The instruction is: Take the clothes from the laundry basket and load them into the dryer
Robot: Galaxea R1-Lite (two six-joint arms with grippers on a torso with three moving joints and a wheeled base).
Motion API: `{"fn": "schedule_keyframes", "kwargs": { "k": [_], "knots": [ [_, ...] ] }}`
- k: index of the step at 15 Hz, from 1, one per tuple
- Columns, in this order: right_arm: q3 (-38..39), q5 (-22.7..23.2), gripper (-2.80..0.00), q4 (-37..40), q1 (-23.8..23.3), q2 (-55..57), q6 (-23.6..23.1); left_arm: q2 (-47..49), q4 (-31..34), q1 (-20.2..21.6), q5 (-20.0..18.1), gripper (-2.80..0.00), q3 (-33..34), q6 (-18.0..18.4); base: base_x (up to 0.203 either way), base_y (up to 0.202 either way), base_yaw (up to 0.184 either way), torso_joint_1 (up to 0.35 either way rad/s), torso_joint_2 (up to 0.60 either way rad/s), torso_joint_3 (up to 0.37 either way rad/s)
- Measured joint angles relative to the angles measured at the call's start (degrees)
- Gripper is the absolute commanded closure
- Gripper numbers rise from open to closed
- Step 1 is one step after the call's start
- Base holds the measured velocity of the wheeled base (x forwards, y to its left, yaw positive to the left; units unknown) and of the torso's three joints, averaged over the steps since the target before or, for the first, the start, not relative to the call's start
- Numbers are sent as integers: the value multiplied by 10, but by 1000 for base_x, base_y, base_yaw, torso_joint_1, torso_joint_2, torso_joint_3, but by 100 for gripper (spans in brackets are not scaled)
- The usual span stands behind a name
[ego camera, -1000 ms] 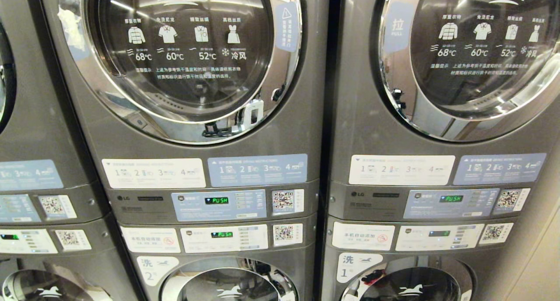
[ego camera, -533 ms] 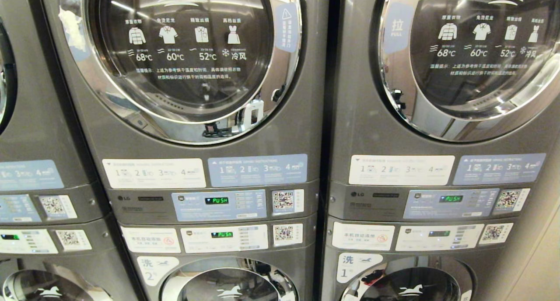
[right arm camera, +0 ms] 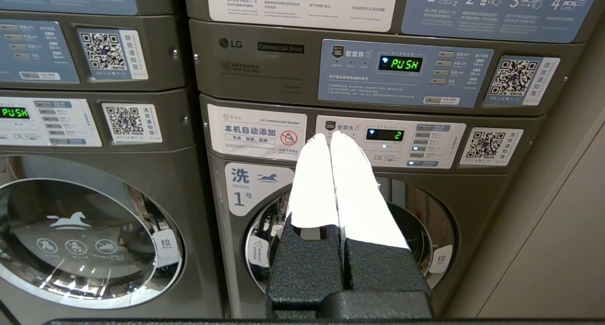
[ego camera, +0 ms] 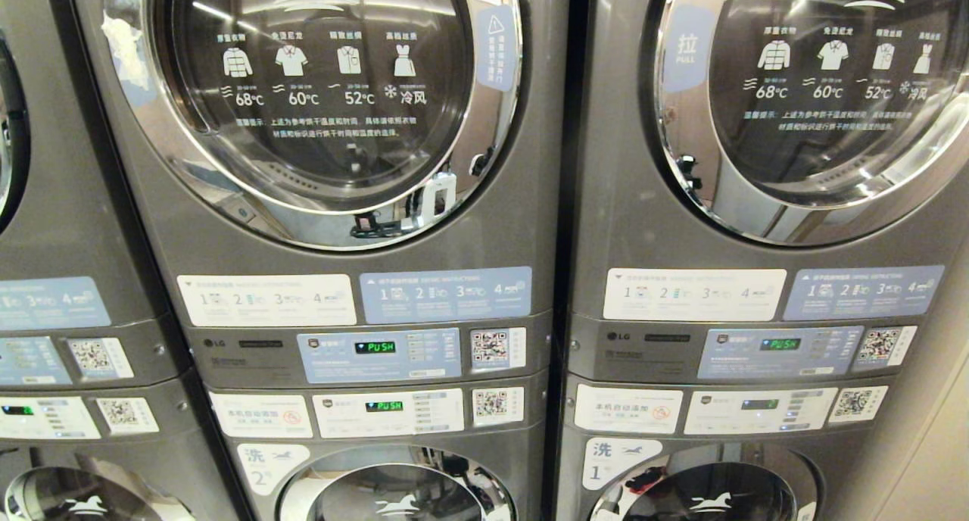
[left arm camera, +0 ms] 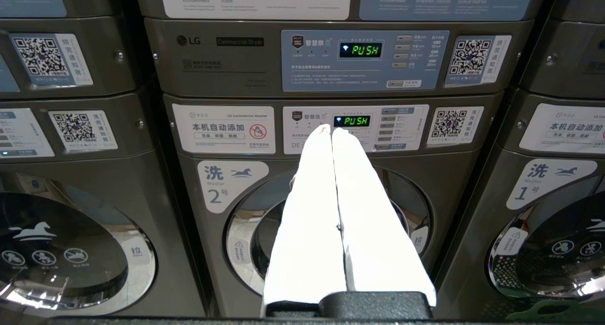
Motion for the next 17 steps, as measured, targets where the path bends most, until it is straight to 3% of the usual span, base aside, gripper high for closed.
{"fn": "schedule_keyframes", "kwargs": {
  "k": [17],
  "knots": [
    [5, -4, 0, -19, 2, 0, 7, -2, -1, 0, 0, 0, 0, 0, 0, 0, 0, 0, 0, 0]
  ]
}}
